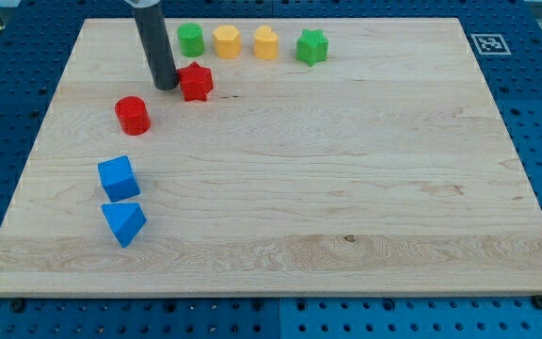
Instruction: Move the red circle towards the center
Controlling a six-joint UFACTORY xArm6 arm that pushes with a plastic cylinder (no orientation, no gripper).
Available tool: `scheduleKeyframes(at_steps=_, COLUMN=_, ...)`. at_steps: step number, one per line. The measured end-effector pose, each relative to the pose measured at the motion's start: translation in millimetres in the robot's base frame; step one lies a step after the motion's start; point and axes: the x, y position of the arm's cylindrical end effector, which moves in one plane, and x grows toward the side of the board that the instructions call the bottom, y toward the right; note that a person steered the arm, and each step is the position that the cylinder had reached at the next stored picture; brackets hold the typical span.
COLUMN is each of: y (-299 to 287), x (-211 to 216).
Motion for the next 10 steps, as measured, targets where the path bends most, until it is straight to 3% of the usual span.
scheduleKeyframes(at_steps=4, y=32.0, x=-4.1)
scheduleKeyframes(at_steps=6, y=-100.8, x=5.4)
scheduleKeyframes(at_steps=8, y=-102.3, x=53.6)
scheduleKeyframes(at_steps=10, y=-76.1, x=60.9)
